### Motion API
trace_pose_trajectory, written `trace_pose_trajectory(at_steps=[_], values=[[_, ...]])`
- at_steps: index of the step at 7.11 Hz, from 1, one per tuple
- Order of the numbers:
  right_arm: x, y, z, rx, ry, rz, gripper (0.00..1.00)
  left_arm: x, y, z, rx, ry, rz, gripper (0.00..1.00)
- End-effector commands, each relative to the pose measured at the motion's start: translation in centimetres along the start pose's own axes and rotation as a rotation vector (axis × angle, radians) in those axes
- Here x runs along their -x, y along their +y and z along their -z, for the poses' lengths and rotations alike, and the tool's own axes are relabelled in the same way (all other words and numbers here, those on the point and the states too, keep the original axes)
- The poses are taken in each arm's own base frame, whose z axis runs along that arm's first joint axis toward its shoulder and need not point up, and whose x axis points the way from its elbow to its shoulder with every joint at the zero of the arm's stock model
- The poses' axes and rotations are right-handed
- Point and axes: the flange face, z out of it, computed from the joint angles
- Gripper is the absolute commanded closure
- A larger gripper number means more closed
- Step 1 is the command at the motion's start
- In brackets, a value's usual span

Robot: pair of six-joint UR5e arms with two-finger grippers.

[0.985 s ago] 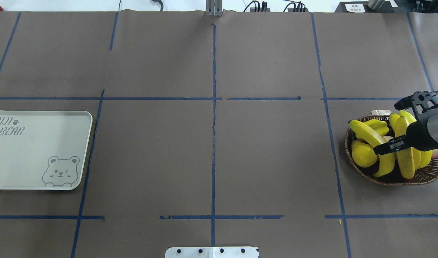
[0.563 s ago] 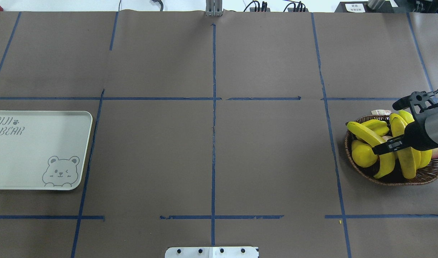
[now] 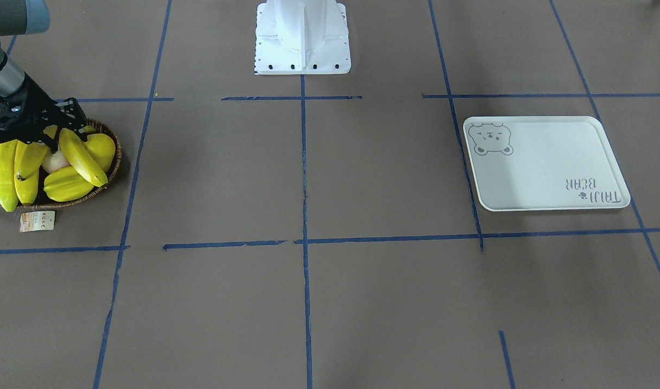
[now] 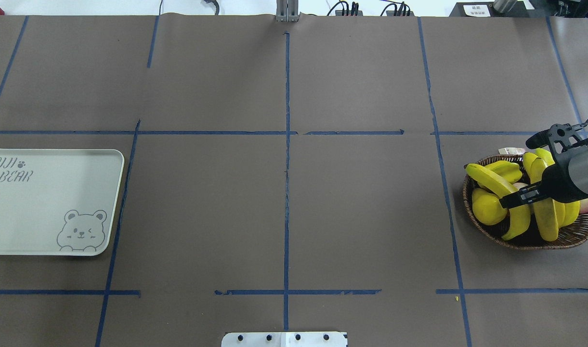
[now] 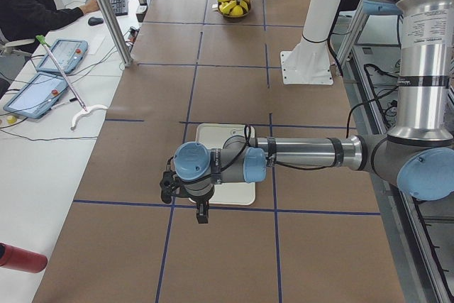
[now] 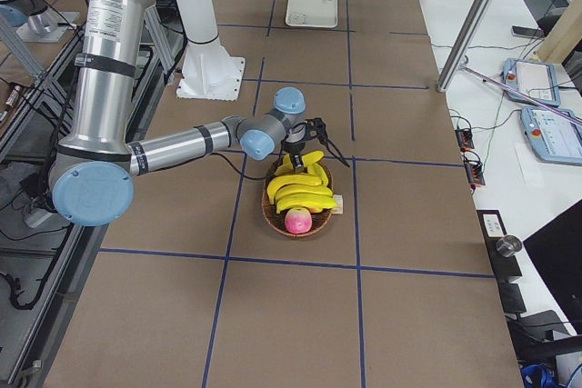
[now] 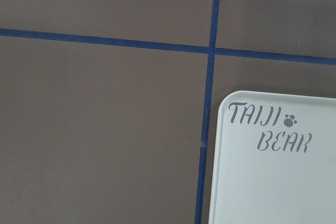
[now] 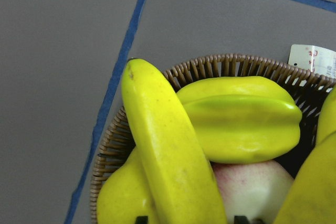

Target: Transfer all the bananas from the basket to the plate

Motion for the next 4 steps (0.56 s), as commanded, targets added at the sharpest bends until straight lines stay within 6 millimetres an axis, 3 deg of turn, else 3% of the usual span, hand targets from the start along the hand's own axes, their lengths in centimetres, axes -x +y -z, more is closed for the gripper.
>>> trace_pose_trajectory(at_steps=[1, 2, 4], values=[[0.2, -0.1, 0.1, 0.0, -0.006, 0.003, 0.79, -0.2, -0.2, 0.1, -0.003, 0.0, -0.003, 0.0], [0.4, -0.1, 0.2, -0.001, -0.012, 0.006, 0.93, -0.2, -0.2, 0.2, -0.004, 0.0, -0.004, 0.0], [1.4, -0.5, 2.6, -0.032, -0.045, 0.017, 1.0, -0.3, -0.4, 0.3, -0.006, 0.0, -0.004, 0.0]])
